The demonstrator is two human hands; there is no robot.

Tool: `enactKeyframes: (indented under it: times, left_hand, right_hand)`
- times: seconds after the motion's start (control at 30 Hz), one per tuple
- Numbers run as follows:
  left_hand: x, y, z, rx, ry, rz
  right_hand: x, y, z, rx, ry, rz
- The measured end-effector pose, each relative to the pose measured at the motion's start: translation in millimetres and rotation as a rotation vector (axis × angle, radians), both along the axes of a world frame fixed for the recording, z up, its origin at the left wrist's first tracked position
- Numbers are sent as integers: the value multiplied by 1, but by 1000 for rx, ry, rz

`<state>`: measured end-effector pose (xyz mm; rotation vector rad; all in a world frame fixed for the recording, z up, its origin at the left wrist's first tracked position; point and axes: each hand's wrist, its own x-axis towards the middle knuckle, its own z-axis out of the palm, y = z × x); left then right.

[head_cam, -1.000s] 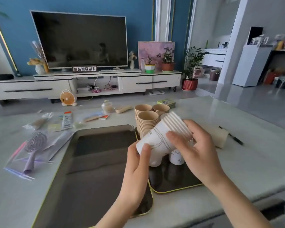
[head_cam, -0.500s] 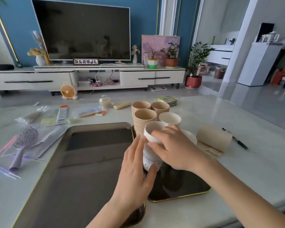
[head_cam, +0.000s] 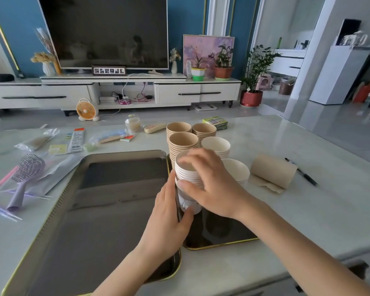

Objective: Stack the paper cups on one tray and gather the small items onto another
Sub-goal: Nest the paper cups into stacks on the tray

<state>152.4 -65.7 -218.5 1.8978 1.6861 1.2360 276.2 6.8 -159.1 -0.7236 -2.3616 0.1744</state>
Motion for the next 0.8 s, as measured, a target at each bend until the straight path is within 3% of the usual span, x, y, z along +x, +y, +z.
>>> enactKeyframes:
  times: [0.13, 0.2, 0.27, 0.37, 0.5, 0.8]
  left_hand:
    - [-3, -2, 0, -82, 62, 30]
    - [-5, -1, -5, -200, 126, 51]
    - [-6, 3, -12, -296, 145, 39]
    - [-4, 4, -17, -340, 132, 19]
    - [1, 5, -13, -412, 151, -1]
    - [14, 9, -11, -425, 191, 51]
  right_hand:
    - [35, 5, -2, 27, 469, -188]
    - [58, 11, -14, -116, 647, -418]
    - [78, 21, -34, -373, 537, -633]
    - [87, 25, -65, -699, 130, -664]
    - [80, 21, -73, -516, -190, -692]
    - [88, 39, -68, -413, -193, -647]
